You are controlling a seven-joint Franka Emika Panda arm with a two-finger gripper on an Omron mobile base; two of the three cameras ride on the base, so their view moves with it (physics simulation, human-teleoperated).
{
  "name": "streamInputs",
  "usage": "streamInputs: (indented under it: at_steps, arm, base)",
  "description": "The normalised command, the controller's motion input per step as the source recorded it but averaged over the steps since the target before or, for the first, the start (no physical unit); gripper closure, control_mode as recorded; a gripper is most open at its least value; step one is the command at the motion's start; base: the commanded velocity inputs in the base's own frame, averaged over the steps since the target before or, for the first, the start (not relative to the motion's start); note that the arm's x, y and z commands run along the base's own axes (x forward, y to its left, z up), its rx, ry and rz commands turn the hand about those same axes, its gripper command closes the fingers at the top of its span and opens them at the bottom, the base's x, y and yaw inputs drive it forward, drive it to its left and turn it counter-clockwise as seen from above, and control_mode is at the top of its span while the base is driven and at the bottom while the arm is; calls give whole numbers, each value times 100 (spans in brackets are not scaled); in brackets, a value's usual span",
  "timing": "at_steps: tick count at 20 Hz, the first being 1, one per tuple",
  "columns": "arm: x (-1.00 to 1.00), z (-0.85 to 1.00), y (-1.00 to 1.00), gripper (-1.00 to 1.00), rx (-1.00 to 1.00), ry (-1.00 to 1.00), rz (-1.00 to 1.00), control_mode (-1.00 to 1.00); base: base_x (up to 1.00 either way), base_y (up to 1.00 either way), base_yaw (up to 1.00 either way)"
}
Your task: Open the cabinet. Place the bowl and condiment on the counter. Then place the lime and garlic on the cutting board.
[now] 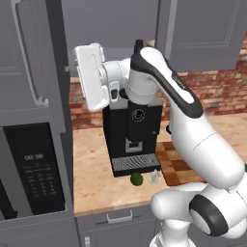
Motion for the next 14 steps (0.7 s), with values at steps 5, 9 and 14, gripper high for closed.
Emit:
streamInputs:
  at_steps: [5,9,14]
  arm:
    - [0,16,-9,-100,-2,-6,-1,-100]
    - [0,0,-62,-100,0,-5,-6,-100]
    - [-9,0,-78,-100,0,-7,-3,-100]
  base:
    - [0,0,0]
    - [0,0,0]
    - [0,0,0]
